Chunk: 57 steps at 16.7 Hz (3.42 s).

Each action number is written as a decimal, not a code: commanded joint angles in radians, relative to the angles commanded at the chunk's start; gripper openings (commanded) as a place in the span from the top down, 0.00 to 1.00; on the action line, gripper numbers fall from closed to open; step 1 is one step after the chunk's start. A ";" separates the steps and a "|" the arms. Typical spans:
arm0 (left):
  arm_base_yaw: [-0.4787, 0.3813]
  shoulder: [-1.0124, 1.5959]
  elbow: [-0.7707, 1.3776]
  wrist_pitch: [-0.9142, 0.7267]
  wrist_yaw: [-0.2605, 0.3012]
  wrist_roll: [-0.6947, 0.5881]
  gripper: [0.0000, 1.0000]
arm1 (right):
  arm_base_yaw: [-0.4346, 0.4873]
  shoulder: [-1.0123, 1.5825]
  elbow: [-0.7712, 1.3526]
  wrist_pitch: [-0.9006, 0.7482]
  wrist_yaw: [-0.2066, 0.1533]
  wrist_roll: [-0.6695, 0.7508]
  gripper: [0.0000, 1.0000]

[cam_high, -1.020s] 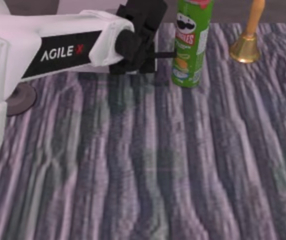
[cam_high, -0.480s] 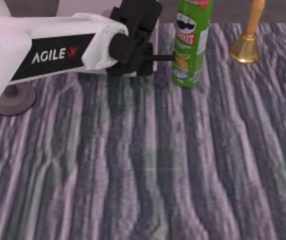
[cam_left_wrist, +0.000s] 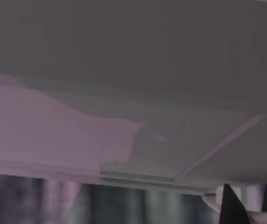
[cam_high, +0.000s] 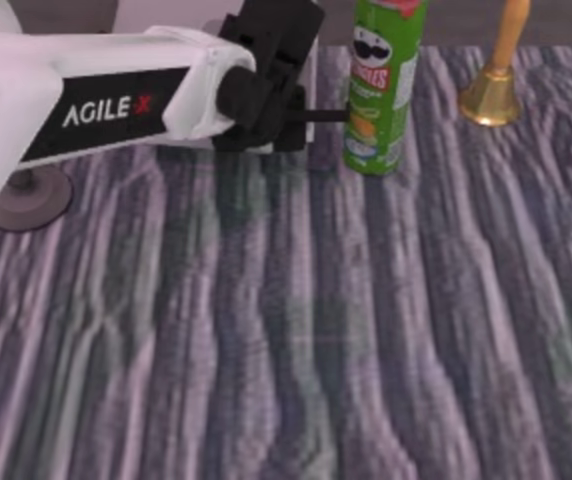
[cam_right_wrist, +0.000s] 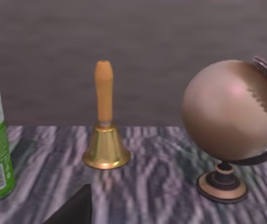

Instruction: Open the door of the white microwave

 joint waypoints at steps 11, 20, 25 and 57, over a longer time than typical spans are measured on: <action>0.000 0.000 0.000 0.000 0.000 0.000 1.00 | 0.000 0.000 0.000 0.000 0.000 0.000 0.00; 0.005 -0.038 -0.054 0.038 0.035 0.043 1.00 | 0.000 0.000 0.000 0.000 0.000 0.000 0.00; 0.010 -0.047 -0.077 0.046 0.044 0.060 1.00 | 0.000 0.000 0.000 0.000 0.000 0.000 0.00; 0.021 -0.089 -0.145 0.085 0.089 0.118 1.00 | 0.000 0.000 0.000 0.000 0.000 0.000 0.00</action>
